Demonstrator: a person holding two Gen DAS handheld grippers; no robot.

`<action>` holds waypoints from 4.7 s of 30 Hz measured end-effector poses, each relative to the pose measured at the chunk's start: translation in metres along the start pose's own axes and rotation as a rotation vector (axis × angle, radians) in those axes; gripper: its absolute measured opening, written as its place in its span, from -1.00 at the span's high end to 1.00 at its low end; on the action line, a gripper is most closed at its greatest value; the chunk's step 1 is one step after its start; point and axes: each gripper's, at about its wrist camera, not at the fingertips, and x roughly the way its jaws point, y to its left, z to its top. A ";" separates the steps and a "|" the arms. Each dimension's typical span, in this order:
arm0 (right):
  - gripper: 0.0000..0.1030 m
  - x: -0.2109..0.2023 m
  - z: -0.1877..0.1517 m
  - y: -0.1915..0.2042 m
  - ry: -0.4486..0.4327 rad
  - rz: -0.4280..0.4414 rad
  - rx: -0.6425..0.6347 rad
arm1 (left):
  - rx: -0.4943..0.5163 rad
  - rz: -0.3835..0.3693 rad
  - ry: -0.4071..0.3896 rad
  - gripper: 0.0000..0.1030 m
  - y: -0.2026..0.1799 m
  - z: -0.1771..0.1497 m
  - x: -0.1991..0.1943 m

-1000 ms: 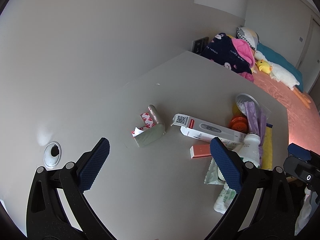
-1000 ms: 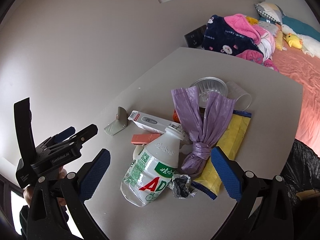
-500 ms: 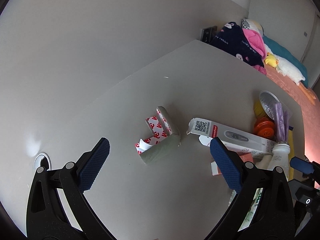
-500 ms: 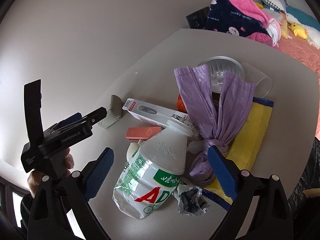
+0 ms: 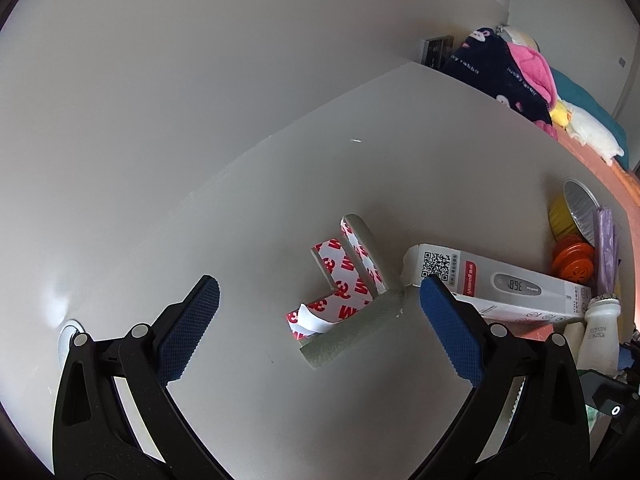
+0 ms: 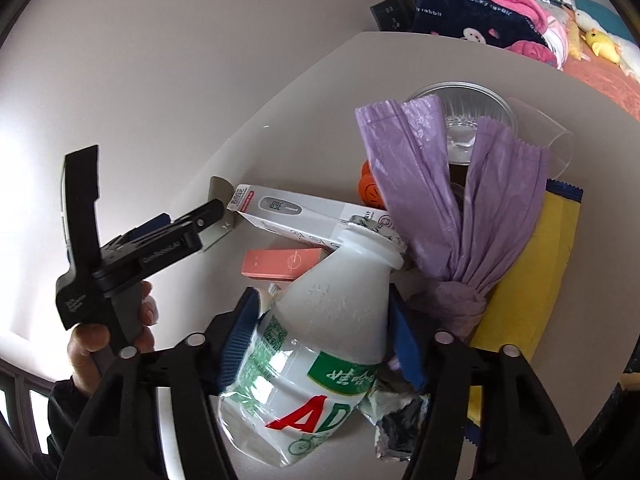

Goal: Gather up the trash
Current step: 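Grasp the white plastic bottle with the right gripper and lift it, then carry the bottle to the black trash bag and open the right gripper, then move both grippers back over the table toward the purple bag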

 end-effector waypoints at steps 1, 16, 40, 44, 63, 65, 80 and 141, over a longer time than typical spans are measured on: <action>-0.23 0.000 0.000 0.000 -0.002 0.001 -0.004 | 0.001 0.004 0.001 -0.87 0.000 0.000 0.002; -0.20 -0.026 -0.004 0.004 -0.070 0.045 -0.031 | -0.014 -0.104 -0.010 0.09 -0.001 -0.003 0.004; -0.19 -0.136 -0.017 -0.002 -0.317 0.055 -0.049 | 0.072 -0.167 -0.183 0.10 -0.055 0.022 -0.105; -0.19 -0.155 -0.023 -0.015 -0.350 0.031 -0.034 | 0.108 -0.201 -0.195 0.10 -0.081 0.022 -0.118; -0.19 -0.236 -0.067 -0.091 -0.488 -0.138 0.118 | 0.322 -0.419 -0.204 0.10 -0.213 0.009 -0.150; -0.19 -0.243 -0.073 -0.098 -0.500 -0.155 0.136 | 0.344 -0.440 -0.204 0.10 -0.225 0.007 -0.153; -0.19 -0.294 -0.119 -0.149 -0.588 -0.293 0.275 | 0.511 -0.579 -0.191 0.09 -0.312 -0.019 -0.175; -0.73 -0.254 -0.091 -0.143 -0.566 -0.318 0.235 | 0.397 -0.495 -0.061 -0.88 -0.244 -0.045 -0.136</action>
